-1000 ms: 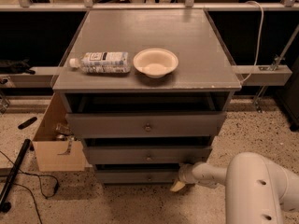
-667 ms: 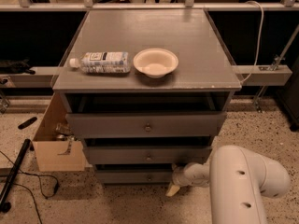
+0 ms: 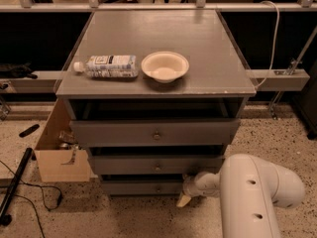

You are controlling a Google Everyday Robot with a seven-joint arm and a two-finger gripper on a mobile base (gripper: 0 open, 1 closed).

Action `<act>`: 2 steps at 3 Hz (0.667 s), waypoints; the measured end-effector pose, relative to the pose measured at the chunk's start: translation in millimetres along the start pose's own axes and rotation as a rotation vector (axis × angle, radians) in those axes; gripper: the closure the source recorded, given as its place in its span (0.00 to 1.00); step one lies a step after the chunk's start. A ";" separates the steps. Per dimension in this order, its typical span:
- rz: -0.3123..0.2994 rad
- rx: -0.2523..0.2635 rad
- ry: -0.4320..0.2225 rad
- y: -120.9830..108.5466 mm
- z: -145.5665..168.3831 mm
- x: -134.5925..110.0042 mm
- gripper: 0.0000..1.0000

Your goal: Open bottom drawer

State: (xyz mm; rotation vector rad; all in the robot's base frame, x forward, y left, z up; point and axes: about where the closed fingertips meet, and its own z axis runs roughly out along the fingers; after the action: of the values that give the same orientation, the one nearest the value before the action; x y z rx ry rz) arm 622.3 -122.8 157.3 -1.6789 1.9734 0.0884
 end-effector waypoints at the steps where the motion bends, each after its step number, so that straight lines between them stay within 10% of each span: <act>1: 0.000 0.000 0.000 0.0 0.0 0.0 0.14; 2: 0.000 0.000 0.000 0.1 0.0 0.0 0.31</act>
Offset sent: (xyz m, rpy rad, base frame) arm 0.0000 0.0000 0.0000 0.0000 0.0000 0.0000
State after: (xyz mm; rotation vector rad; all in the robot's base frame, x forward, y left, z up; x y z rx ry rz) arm 622.2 -122.8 157.2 -1.6789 1.9734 0.0885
